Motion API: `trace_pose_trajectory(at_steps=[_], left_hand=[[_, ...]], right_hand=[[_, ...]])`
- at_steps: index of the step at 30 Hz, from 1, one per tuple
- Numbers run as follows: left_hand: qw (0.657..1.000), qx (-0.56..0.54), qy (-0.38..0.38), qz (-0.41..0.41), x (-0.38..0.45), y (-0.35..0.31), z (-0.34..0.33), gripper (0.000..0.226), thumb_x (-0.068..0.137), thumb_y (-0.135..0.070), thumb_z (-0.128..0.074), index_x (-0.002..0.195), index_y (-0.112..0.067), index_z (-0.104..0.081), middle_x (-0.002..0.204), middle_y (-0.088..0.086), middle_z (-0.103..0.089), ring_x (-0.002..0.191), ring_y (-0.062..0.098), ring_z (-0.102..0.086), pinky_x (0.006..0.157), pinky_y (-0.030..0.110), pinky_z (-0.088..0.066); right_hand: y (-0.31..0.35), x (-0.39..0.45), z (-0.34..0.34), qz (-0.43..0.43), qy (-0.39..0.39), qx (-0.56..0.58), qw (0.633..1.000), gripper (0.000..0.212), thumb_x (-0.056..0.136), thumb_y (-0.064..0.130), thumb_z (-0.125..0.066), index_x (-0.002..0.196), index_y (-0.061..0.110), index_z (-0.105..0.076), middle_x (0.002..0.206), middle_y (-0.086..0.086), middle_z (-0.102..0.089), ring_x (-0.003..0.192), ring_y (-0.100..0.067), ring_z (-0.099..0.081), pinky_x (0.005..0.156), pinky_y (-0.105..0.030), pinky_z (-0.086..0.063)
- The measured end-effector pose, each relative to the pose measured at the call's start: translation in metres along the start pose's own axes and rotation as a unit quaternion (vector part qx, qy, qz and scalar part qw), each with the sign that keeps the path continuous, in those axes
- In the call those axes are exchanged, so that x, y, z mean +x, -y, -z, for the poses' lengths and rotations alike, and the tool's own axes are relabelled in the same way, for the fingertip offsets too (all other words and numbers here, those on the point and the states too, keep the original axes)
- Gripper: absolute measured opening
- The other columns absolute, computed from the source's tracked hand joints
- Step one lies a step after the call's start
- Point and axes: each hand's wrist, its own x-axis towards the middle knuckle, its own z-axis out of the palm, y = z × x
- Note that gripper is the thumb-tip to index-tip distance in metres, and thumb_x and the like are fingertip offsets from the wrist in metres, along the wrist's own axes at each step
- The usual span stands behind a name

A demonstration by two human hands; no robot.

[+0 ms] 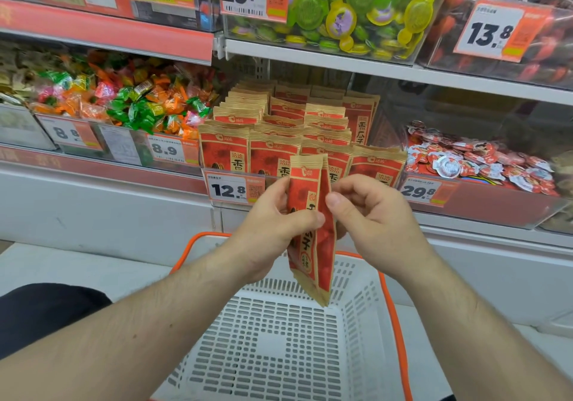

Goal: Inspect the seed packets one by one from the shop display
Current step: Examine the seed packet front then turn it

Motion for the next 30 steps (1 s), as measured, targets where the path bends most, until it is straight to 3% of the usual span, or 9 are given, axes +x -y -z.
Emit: trace_pose_trajectory(at_steps=[3,7,11,15,17,20,23,25,30], left_hand=[[1.000,-0.017,0.003,0.005,0.000,0.002,-0.001,0.058,0.058,-0.013,-0.068,0.115,-0.015,-0.062,0.089,-0.003,-0.072,0.079,0.017,-0.067,0.061,0.028,-0.052],[0.998,-0.046,-0.020,0.035,0.003,0.004,0.002,0.059,0.050,-0.025,-0.063,0.108,-0.014,-0.065,0.097,0.012,-0.067,0.089,0.032,-0.060,0.078,0.047,-0.048],[0.999,-0.027,-0.010,0.031,0.004,0.002,0.001,0.069,0.048,-0.030,-0.065,0.115,-0.010,-0.064,0.099,0.013,-0.067,0.092,0.033,-0.062,0.061,0.034,-0.049],[1.000,-0.016,0.002,0.024,0.001,-0.001,-0.001,0.044,0.063,-0.017,-0.059,0.107,-0.018,-0.063,0.078,-0.006,-0.068,0.076,0.016,-0.065,0.057,0.031,-0.046],[0.999,-0.024,-0.004,0.027,0.001,-0.004,-0.001,0.039,0.065,-0.016,-0.054,0.104,-0.017,-0.063,0.072,-0.007,-0.066,0.067,0.012,-0.063,0.055,0.029,-0.047],[0.997,-0.053,-0.045,0.032,0.004,-0.009,0.003,0.036,0.065,-0.019,-0.055,0.100,-0.012,-0.063,0.083,0.005,-0.066,0.079,0.024,-0.062,0.069,0.039,-0.048],[0.992,-0.089,-0.083,0.033,0.007,-0.014,0.007,0.027,0.066,-0.021,-0.054,0.091,-0.012,-0.062,0.091,0.010,-0.065,0.092,0.031,-0.057,0.080,0.051,-0.045],[0.990,-0.103,-0.089,0.032,0.008,-0.016,0.009,0.025,0.067,-0.022,-0.053,0.087,-0.012,-0.063,0.086,0.009,-0.066,0.091,0.032,-0.057,0.085,0.058,-0.045],[0.993,-0.086,-0.079,0.035,0.007,-0.017,0.011,0.029,0.067,-0.024,-0.052,0.092,-0.012,-0.063,0.083,0.006,-0.068,0.083,0.024,-0.063,0.071,0.041,-0.048]], right_hand=[[0.002,0.000,-0.001,-0.005,-0.011,0.024,1.000,0.023,0.095,0.004,-0.056,0.076,0.013,-0.066,0.060,0.004,-0.065,0.053,-0.010,-0.062,0.053,-0.020,-0.050],[0.003,0.001,-0.003,-0.055,-0.006,0.067,0.996,0.023,0.097,0.000,-0.051,0.076,-0.001,-0.062,0.058,0.000,-0.067,0.049,-0.017,-0.063,0.050,-0.025,-0.051],[0.004,0.001,-0.002,-0.056,-0.020,0.100,0.993,0.026,0.096,0.000,-0.051,0.072,-0.002,-0.060,0.057,-0.002,-0.065,0.049,-0.019,-0.060,0.048,-0.024,-0.049],[0.002,-0.001,-0.004,-0.013,-0.019,0.068,0.997,0.024,0.092,0.018,-0.064,0.073,0.003,-0.063,0.059,-0.008,-0.064,0.054,-0.020,-0.061,0.052,-0.034,-0.054],[0.002,-0.001,-0.004,-0.010,-0.007,0.051,0.999,0.025,0.085,0.030,-0.065,0.072,0.009,-0.064,0.061,-0.008,-0.064,0.056,-0.021,-0.062,0.052,-0.034,-0.055],[0.001,0.001,0.005,-0.036,0.070,0.042,0.996,0.028,0.075,0.033,-0.067,0.067,0.006,-0.061,0.056,-0.002,-0.061,0.051,-0.015,-0.060,0.051,-0.024,-0.048],[-0.001,0.000,0.013,-0.063,0.198,0.013,0.978,0.024,0.070,0.028,-0.073,0.064,0.007,-0.063,0.055,-0.002,-0.062,0.052,-0.016,-0.062,0.054,-0.029,-0.051],[0.001,-0.002,0.012,-0.064,0.232,0.000,0.971,0.014,0.071,0.022,-0.070,0.062,0.013,-0.064,0.055,0.002,-0.064,0.055,-0.017,-0.066,0.056,-0.028,-0.051],[0.000,-0.001,0.011,-0.064,0.240,-0.004,0.969,0.017,0.075,0.015,-0.065,0.071,-0.001,-0.068,0.065,-0.008,-0.070,0.060,-0.018,-0.070,0.066,-0.045,-0.056]])
